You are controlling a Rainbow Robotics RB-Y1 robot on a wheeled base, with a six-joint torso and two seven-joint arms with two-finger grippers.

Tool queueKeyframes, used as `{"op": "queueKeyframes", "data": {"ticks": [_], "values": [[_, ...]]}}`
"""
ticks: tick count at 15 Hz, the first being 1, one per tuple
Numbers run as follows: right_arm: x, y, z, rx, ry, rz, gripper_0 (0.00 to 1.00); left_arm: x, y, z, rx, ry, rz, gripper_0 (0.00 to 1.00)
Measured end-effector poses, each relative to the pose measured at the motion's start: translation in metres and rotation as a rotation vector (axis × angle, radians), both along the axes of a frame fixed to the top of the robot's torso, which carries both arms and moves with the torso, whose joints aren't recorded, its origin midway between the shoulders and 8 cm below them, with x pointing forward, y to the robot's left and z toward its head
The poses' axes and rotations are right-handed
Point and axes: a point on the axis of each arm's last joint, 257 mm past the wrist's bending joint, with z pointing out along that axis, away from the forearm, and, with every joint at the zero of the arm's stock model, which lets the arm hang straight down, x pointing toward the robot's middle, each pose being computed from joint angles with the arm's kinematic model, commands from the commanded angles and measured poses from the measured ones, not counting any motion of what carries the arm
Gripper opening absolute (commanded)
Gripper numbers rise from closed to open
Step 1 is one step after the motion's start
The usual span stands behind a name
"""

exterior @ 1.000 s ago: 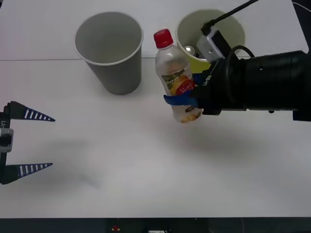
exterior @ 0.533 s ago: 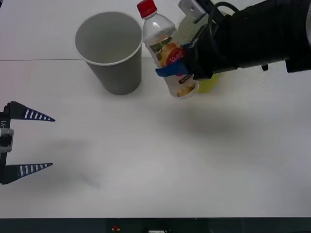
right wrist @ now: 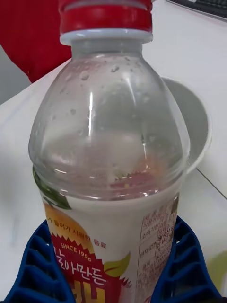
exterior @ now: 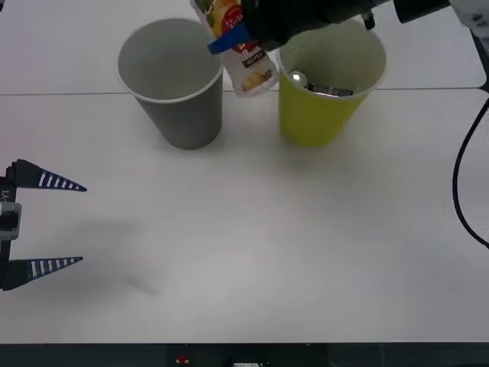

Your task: Put the can into the green bin and the plastic bottle into the gray bin

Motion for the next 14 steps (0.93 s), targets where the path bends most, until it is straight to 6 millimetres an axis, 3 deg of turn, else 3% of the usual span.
{"op": "queueKeyframes", "data": {"ticks": [4, 10, 14], "values": [[0.033, 0.036, 0.007, -0.054, -0.028, -0.059, 0.0, 0.0, 0.0, 0.0, 0.0, 0.0, 0.0, 1.0], [0.061, 0.089, 0.01, -0.052, -0.08, -0.105, 0.0, 0.0, 0.0, 0.0, 0.0, 0.0, 0.0, 1.0], [0.073, 0.105, 0.002, -0.039, -0.107, -0.108, 0.0, 0.0, 0.0, 0.0, 0.0, 0.0, 0.0, 1.0]]}}
